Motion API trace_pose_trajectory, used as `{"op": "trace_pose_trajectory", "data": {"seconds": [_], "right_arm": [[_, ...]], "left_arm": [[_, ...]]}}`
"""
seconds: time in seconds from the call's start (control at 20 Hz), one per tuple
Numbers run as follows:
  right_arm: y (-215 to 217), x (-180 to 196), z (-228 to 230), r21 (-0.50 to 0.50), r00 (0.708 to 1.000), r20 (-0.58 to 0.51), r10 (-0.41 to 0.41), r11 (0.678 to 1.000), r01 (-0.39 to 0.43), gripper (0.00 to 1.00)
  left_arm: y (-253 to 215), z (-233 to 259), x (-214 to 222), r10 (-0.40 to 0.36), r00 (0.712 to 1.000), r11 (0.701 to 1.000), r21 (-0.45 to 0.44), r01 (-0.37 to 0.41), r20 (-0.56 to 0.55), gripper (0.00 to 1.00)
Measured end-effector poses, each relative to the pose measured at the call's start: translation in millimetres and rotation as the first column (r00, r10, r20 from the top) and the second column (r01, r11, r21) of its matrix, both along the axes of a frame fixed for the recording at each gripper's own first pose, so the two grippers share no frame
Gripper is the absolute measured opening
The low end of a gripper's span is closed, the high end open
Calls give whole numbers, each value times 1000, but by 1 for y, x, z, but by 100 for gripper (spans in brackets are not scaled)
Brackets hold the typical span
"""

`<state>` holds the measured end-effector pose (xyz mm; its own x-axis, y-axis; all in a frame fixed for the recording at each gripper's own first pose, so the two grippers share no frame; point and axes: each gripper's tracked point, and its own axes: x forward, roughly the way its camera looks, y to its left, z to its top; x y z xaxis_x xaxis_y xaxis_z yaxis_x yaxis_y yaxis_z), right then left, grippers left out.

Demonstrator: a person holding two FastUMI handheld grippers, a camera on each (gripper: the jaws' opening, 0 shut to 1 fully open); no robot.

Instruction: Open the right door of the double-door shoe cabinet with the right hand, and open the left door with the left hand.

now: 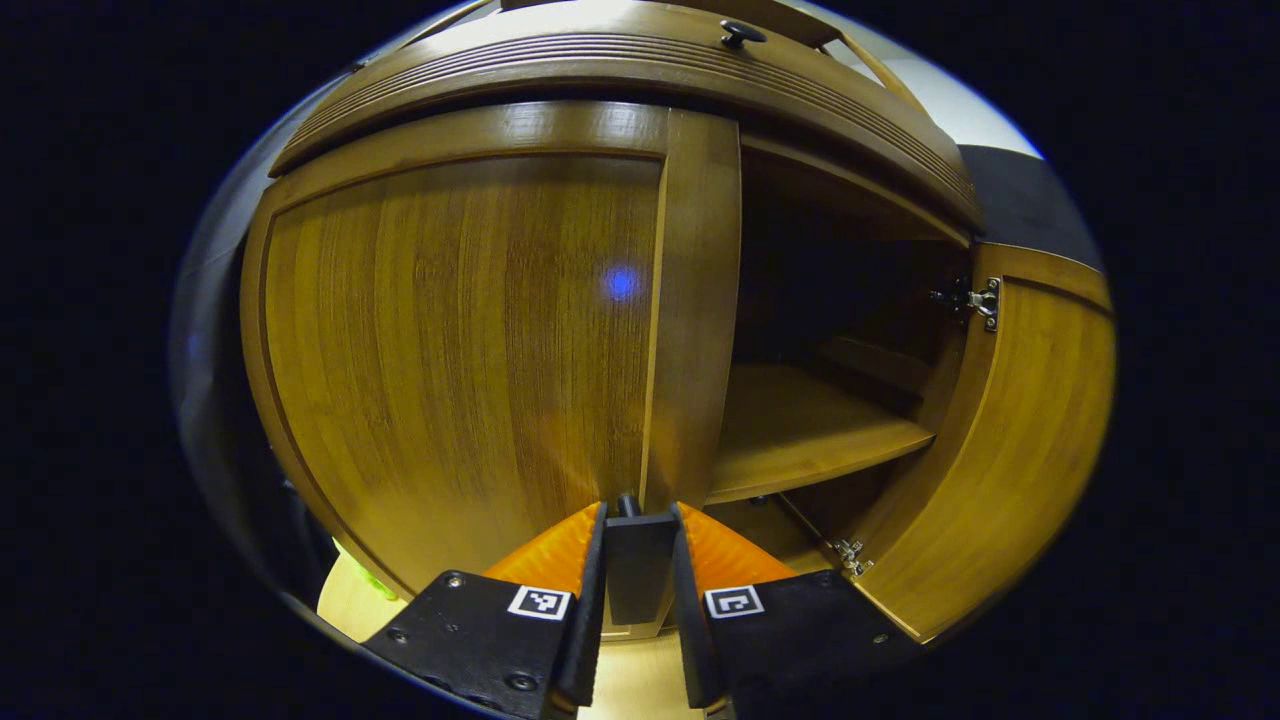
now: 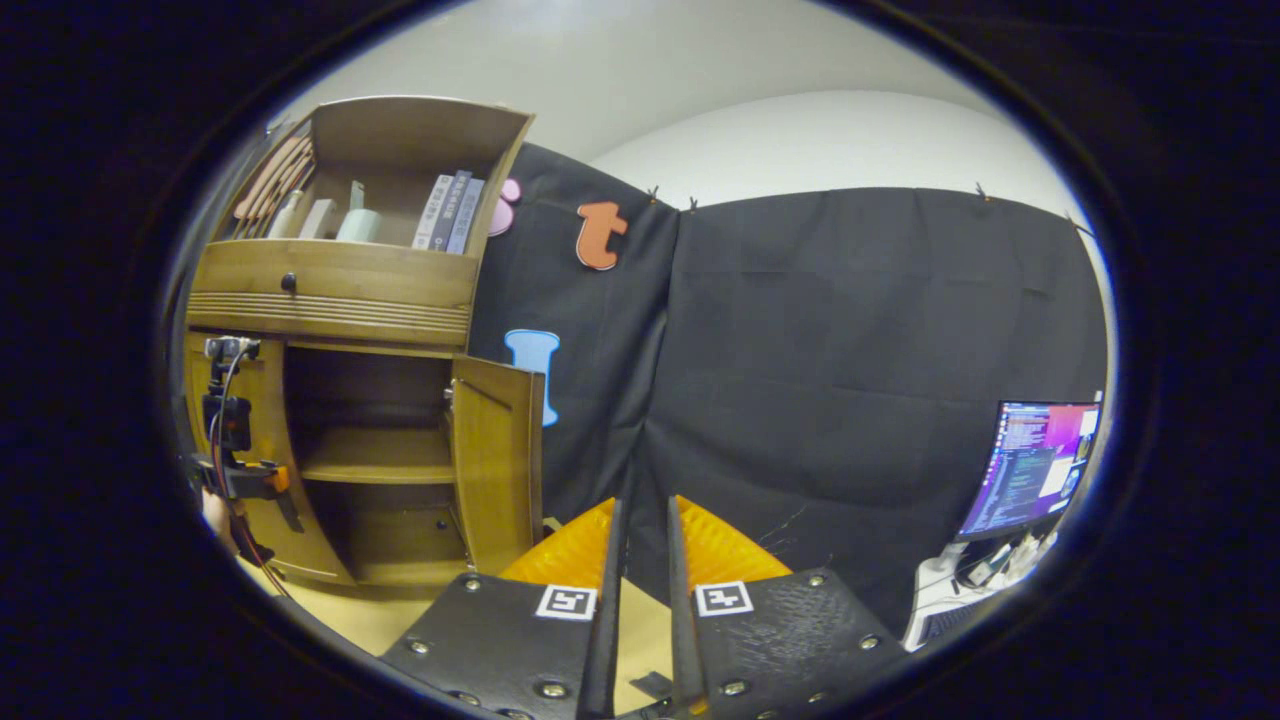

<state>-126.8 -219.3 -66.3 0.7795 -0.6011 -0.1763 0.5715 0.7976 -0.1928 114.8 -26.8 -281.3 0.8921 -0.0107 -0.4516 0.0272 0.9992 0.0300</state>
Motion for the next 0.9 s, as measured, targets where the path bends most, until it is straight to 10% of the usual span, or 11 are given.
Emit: {"op": "trace_pose_trajectory", "data": {"seconds": [0.9], "right_arm": [[49, 57, -13, 39, 970, -23, 242, 970, -241, 22]], "left_arm": [[8, 20, -73, 11, 1000, 999, -51, -10, 27, 34]]}}
